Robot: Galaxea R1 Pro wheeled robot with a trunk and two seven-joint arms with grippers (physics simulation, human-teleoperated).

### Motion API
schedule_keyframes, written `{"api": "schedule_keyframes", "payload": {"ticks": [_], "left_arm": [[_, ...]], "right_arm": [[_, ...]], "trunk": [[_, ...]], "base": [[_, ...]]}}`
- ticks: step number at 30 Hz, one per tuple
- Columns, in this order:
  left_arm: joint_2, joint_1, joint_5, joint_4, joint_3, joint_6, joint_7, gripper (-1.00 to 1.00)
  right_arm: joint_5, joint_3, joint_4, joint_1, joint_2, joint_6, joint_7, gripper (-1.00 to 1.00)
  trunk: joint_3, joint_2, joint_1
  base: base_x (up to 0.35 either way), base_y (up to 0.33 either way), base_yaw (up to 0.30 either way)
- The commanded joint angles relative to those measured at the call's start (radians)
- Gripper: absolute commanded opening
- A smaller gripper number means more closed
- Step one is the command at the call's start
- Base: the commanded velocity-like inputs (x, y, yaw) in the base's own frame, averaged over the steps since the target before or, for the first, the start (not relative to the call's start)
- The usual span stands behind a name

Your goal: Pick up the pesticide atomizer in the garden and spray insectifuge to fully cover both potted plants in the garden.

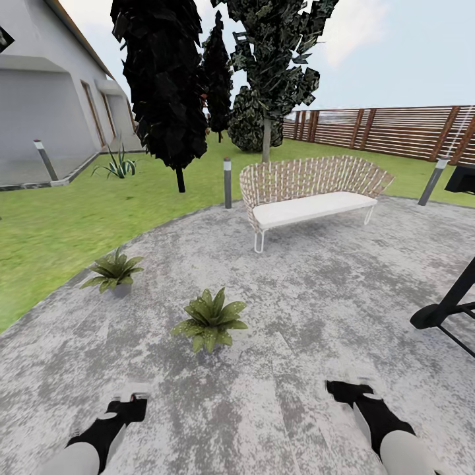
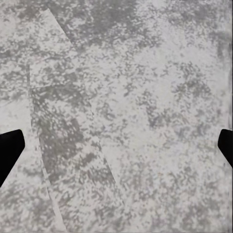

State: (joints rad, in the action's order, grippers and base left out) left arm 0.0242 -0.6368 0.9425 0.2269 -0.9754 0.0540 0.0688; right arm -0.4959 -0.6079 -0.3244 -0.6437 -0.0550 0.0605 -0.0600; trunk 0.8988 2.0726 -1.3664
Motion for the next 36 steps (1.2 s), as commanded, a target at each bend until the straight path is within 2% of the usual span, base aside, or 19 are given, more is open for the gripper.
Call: {"api": "schedule_keyframes", "payload": {"ticks": [1, 4, 7, 11, 15, 25, 29, 36], "left_arm": [[0.001, 0.006, -0.007, 0.001, -0.008, 0.004, -0.001, -1.00], [0.009, 0.017, -0.031, -0.001, -0.010, 0.004, -0.016, -1.00], [0.013, 0.028, -0.036, -0.001, -0.011, 0.002, -0.019, -1.00], [0.013, 0.033, -0.035, -0.009, -0.011, 0.000, -0.019, -1.00], [0.013, 0.034, -0.035, -0.055, -0.011, 0.000, -0.018, -1.00], [0.014, 0.034, -0.034, -0.072, -0.011, -0.002, -0.018, -1.00], [0.014, 0.034, -0.034, -0.105, -0.011, -0.002, -0.018, -1.00], [0.013, 0.053, -0.033, -0.112, -0.011, -0.002, -0.018, -1.00]], "right_arm": [[-0.010, -0.008, -0.002, -0.001, -0.002, 0.004, -0.007, 1.00], [-0.013, -0.006, 0.027, -0.001, -0.006, 0.006, -0.010, 1.00], [-0.014, -0.006, 0.091, -0.001, -0.007, 0.006, -0.010, 1.00], [-0.010, -0.006, 0.120, -0.001, -0.006, 0.008, -0.010, 1.00], [-0.009, -0.006, 0.123, -0.001, -0.003, 0.010, -0.008, 1.00], [-0.013, -0.006, 0.133, -0.001, 0.003, 0.014, -0.005, 1.00], [-0.012, -0.006, 0.233, -0.001, 0.003, 0.010, -0.003, 1.00], [-0.010, -0.007, 0.267, -0.001, 0.003, 0.009, -0.006, 1.00]], "trunk": [[0.001, 0.000, 0.000], [0.001, 0.000, 0.000], [0.001, 0.000, 0.000], [0.001, 0.000, 0.000], [0.001, 0.000, 0.000], [0.001, 0.000, 0.000], [0.001, 0.000, 0.000], [-0.005, 0.000, 0.000]], "base": [[0.000, 0.000, 0.000], [0.000, 0.000, 0.000], [0.000, 0.000, 0.000], [0.000, 0.000, 0.000], [0.000, 0.000, 0.000], [0.000, 0.000, 0.000], [0.000, 0.000, 0.000], [0.000, 0.000, 0.000]]}}
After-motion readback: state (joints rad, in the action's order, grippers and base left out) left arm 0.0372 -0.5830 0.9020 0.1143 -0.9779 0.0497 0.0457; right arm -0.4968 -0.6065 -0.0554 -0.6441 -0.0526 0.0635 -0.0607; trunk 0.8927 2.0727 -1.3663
